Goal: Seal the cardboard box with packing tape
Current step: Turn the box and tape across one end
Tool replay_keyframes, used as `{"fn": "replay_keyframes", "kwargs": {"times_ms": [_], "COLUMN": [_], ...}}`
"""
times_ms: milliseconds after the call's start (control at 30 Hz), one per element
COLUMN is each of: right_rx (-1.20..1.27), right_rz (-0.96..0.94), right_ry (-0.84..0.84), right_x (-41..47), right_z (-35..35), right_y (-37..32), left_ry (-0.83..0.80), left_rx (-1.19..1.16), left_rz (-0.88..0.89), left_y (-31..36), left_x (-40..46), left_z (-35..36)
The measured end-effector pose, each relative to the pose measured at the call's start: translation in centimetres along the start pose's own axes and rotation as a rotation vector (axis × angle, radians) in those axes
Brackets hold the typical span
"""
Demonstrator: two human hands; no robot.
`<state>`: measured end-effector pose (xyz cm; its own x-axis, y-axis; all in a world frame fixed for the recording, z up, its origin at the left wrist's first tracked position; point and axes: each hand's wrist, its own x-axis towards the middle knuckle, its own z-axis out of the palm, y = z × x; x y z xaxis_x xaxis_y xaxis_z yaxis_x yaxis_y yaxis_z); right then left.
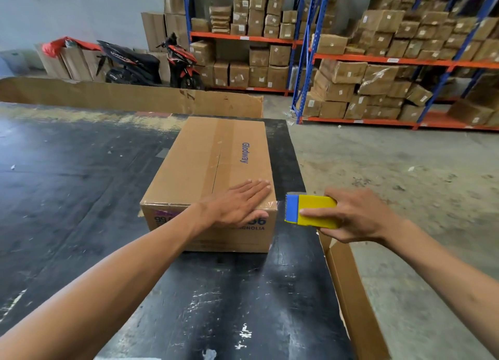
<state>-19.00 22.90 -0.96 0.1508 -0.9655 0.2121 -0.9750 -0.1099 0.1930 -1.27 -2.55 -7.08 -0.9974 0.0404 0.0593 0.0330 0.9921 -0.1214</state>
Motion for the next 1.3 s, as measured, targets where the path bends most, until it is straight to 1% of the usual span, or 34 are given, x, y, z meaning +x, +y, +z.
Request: {"fn": "replay_keyframes", "kwargs": {"times_ms": [100,233,367,433,500,533,633,700,767,900,1000,1133,1200,1267,1300], "right_rx": [-0.023,-0.069,-0.176,-0.169,-0.175,-0.177,-0.132,-0.110,-0.082,-0.033,-0.011,0.041,0.112,0.171,0.192], "right_rz": [0.005,0.043,0.062,0.101,0.165,0.200,0.308,0.383,0.452,0.568,0.637,0.724,0.743,0.737,0.728], "right_ry": [-0.017,0.009,-0.049,-0.086,-0.045,-0.027,-0.001,0.027,0.040,0.089,0.163,0.267,0.302,0.332,0.345], "right_x": [1.2,1.2,1.6,1.6,1.6,1.7,1.7,1.6,1.7,2.1,2.6,3.9,4.7,5.4,5.8], "right_z": [1.3,2.0,3.1,3.4,3.2,2.9,1.5,0.8,0.5,0.4,-0.3,-1.8,-2.4,-2.7,-2.8], "right_y": [-1.8,-2.7,-4.3,-5.0,-4.7,-4.3,-3.0,-2.6,-2.7,-3.3,-3.7,-4.0,-4.2,-4.8,-5.0], "left_ry": [0.046,0.014,0.015,0.032,0.109,0.162,0.244,0.171,0.085,0.037,-0.010,-0.036,-0.046,-0.117,-0.162], "left_rx": [0.025,0.046,0.029,0.017,0.011,0.000,-0.102,-0.182,-0.222,-0.210,-0.202,-0.247,-0.348,-0.518,-0.591], "left_rz": [-0.006,-0.026,-0.035,-0.074,-0.164,-0.240,-0.573,-0.759,-0.815,-0.759,-0.706,-0.556,-0.462,-0.415,-0.419], "left_y": [0.1,0.0,0.2,0.9,2.8,4.2,6.9,7.0,6.7,6.2,5.5,2.9,0.8,-1.5,-2.5], "left_x": [0.0,0.3,0.3,0.2,0.7,1.2,3.0,3.9,4.5,4.6,3.3,-1.0,-4.6,-8.8,-10.4], "left_z": [0.4,0.5,0.1,-0.4,-0.3,-0.1,0.0,-0.4,-0.7,-0.1,-0.4,-1.9,-2.9,-4.6,-5.5]}}
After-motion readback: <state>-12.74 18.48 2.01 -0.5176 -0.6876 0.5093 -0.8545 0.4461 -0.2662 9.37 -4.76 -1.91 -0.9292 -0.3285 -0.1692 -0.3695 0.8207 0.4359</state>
